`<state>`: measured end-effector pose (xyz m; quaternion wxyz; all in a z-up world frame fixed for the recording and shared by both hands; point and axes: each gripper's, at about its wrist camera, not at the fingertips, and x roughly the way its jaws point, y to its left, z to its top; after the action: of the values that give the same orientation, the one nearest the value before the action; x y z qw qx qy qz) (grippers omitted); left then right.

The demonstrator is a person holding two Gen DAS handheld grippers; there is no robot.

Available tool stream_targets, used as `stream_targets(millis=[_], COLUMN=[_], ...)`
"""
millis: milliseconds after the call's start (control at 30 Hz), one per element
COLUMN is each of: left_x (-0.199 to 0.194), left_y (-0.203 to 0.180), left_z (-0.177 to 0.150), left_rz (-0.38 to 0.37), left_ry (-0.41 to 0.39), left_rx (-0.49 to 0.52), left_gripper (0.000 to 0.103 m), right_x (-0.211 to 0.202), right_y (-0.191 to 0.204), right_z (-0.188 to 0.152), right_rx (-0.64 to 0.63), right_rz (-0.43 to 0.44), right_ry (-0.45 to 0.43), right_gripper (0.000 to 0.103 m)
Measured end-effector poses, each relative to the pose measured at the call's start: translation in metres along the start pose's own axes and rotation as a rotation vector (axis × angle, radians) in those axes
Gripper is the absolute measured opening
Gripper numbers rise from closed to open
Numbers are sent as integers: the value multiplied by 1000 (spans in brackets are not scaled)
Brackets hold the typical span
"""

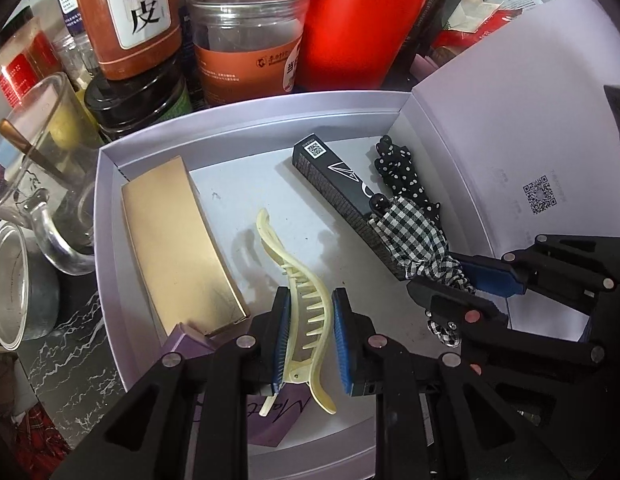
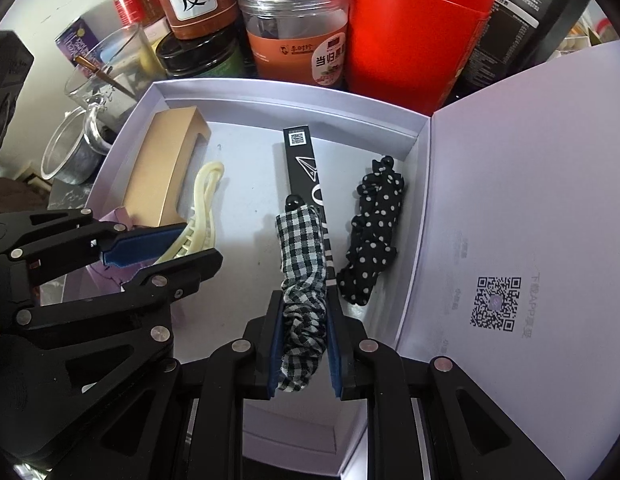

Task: Organize rigid objects
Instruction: 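Lower the claw clip into the box with left tool while right tool lowers the gingham scrunchie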

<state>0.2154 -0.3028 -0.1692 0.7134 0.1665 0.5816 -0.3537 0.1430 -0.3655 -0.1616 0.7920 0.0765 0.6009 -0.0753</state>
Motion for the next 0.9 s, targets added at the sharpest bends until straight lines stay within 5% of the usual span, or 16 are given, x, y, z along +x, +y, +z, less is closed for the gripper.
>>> stream_targets(millis=[533,900], left_x=[4,-21], left_y=[3,8], left_z=[6,4], left_rz=[37,73], left_ry=[6,3], left_rx=[22,4], left_gripper=[21,23], right_x=[5,-10], right_y=[6,9], right_z=[8,19], right_rx=[4,8], right_rz=[-36,-51], right_ry=[24,1], right_gripper=[21,39])
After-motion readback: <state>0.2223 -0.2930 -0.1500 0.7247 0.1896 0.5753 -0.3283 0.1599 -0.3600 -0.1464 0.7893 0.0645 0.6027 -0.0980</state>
